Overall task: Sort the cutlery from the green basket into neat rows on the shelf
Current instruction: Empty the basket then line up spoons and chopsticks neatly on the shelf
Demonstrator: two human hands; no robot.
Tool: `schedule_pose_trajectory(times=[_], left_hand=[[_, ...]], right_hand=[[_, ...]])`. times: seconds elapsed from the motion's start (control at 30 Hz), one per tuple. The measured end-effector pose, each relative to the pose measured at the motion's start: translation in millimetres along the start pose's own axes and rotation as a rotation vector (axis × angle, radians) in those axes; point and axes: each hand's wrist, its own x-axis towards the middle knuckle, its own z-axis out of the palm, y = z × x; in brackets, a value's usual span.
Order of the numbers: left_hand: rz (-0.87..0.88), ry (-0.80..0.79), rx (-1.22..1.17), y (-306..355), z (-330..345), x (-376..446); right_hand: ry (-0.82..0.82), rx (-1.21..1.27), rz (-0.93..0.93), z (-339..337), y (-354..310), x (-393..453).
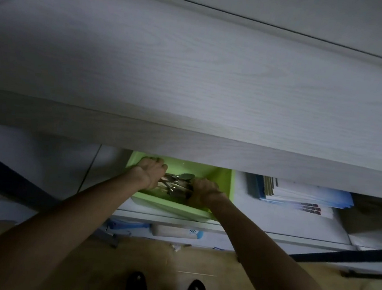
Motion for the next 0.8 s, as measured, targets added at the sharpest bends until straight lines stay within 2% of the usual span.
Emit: schedule_pose_trajectory(times=[0.13,0.47,0.8], left_hand=[[0.023,-0.025,0.033,0.2,4.4,1.3],[0.050,-0.055,-0.020,0.1,3.7,-2.4],[0.036,-0.198,-0.205,-15.4,-17.6,-6.3]], right_hand=[[-0.069,0.077,-0.020,-4.3,0.6,-4.0],[-0.008,0.020,0.002,-2.8,3.8,-2.2],[0.232,-0.347,-0.082,-46.1,4.1,-19.3]])
